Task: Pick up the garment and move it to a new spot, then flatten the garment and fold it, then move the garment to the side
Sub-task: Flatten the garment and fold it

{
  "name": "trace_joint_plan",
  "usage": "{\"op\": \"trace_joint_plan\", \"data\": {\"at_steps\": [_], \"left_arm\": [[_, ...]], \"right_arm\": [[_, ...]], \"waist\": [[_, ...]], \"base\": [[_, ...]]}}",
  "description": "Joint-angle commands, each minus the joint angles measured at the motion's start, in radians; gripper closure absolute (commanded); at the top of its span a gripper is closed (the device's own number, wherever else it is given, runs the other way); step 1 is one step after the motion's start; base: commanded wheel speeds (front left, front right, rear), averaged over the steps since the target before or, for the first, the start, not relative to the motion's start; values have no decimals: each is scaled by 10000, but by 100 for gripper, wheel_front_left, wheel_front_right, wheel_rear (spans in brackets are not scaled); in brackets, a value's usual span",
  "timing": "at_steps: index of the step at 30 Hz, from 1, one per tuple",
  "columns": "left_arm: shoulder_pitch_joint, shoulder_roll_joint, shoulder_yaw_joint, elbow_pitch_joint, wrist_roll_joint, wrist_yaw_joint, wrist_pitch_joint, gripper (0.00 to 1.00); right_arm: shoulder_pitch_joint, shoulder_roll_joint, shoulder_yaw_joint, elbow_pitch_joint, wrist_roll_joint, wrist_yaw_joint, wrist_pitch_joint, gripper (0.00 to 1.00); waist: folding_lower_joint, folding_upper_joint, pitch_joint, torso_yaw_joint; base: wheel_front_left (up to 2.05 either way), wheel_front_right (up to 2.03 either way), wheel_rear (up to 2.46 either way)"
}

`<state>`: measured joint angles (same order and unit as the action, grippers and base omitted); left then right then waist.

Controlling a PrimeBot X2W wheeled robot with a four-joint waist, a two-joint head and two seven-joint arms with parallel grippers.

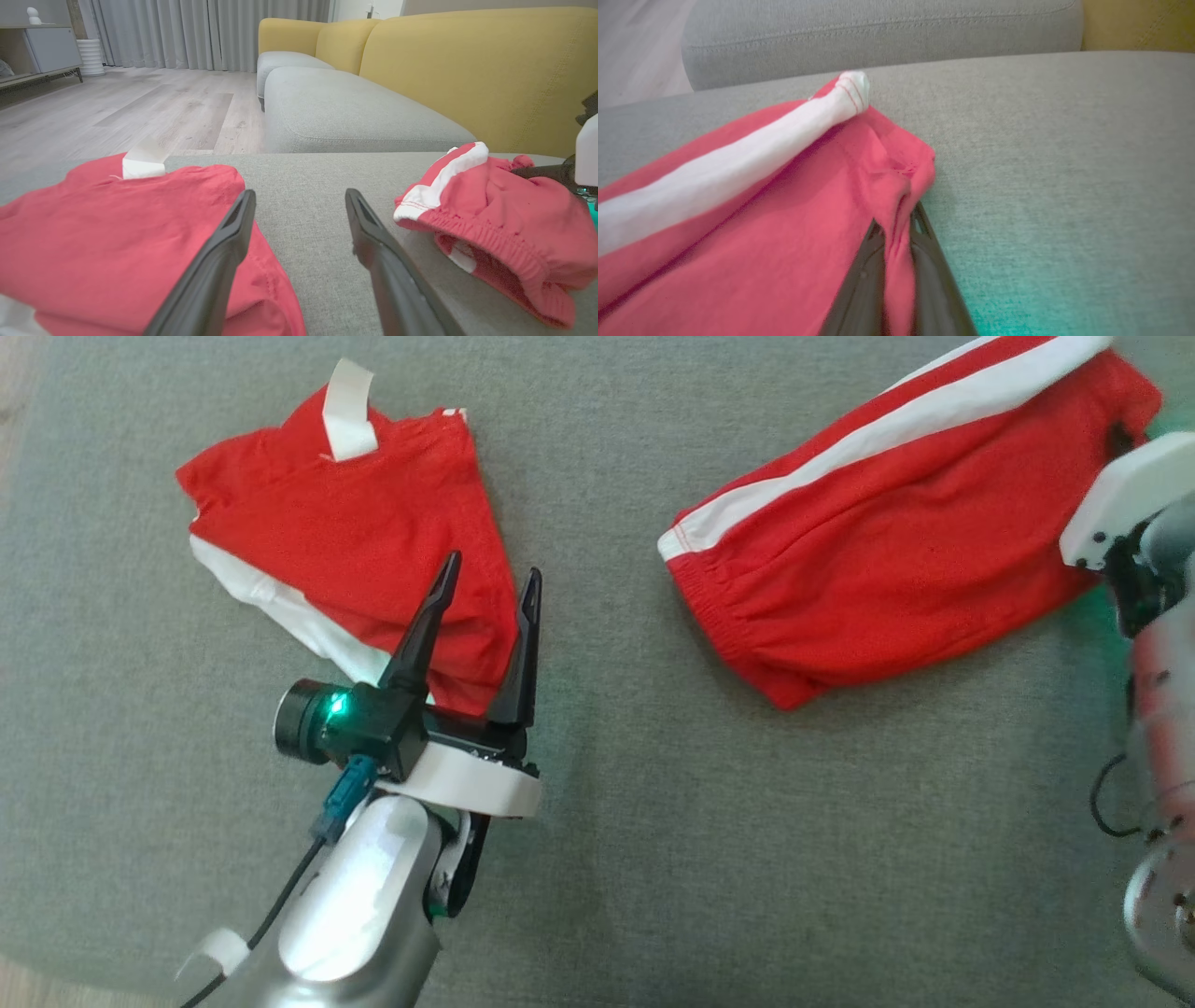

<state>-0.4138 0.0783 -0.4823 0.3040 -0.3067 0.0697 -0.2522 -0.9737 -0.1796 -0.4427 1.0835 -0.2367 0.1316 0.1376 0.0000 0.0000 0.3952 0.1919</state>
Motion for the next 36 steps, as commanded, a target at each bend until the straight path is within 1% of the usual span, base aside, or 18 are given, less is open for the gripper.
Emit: {"op": "trace_joint_plan", "data": {"at_steps": [1, 6, 12, 14, 17, 22, 26, 29, 33, 34, 36], "left_arm": [[-156, 62, 390, -250, 114, -38, -95, 0], [87, 22, 545, -197, 185, -144, -95, 0], [313, -16, 663, -138, 299, -259, -95, 0], [382, -28, 691, -108, 324, -297, -95, 0], [497, -36, 739, -77, 366, -346, -95, 0], [739, -18, 803, -45, 452, -400, -95, 0], [882, 30, 841, 31, 498, -416, -95, 0], [960, 57, 900, 74, 502, -397, -95, 0], [1074, 66, 936, 139, 475, -382, -95, 0], [1074, 66, 936, 139, 475, -382, -95, 0], [1131, 65, 942, 156, 459, -374, -95, 0]], "right_arm": [[-151, -139, 183, -202, 163, -9, -220, 100], [232, -780, 363, -114, 760, -9, -1024, 100], [1066, -1676, -159, -95, 1331, -9, -1392, 100], [1373, -1851, -317, -69, 1358, -9, -1437, 100], [1751, -1927, -528, -47, 1365, -9, -1506, 100], [2016, -1745, -785, -137, 1410, -9, -1872, 100], [2049, -1382, -583, -245, 1566, -9, -2343, 100], [2021, -1076, -128, -321, 1853, -9, -2724, 100], [1969, -584, 903, -521, 2606, -9, -3184, 100], [1969, -584, 903, -521, 2606, -9, -3184, 100], [1995, -291, 1545, -737, 3117, -9, -3325, 100]], "waist": [[0, 0, -104, -92], [0, 0, -478, -399], [0, 0, -924, -709], [0, 0, -1058, -751], [0, 0, -1209, -778], [0, 0, -1419, -780], [0, 0, -1655, -767], [0, 0, -1891, -779], [0, 0, -2204, -812], [0, 0, -2204, -812], [0, 0, -2350, -823]], "base": [[0, 0, 0], [0, 0, 0], [0, 0, 0], [0, 0, 0], [0, 0, 0], [0, 0, 0], [0, 0, 0], [0, 0, 0], [0, 0, 0], [0, 0, 0], [0, 0, 0]]}}
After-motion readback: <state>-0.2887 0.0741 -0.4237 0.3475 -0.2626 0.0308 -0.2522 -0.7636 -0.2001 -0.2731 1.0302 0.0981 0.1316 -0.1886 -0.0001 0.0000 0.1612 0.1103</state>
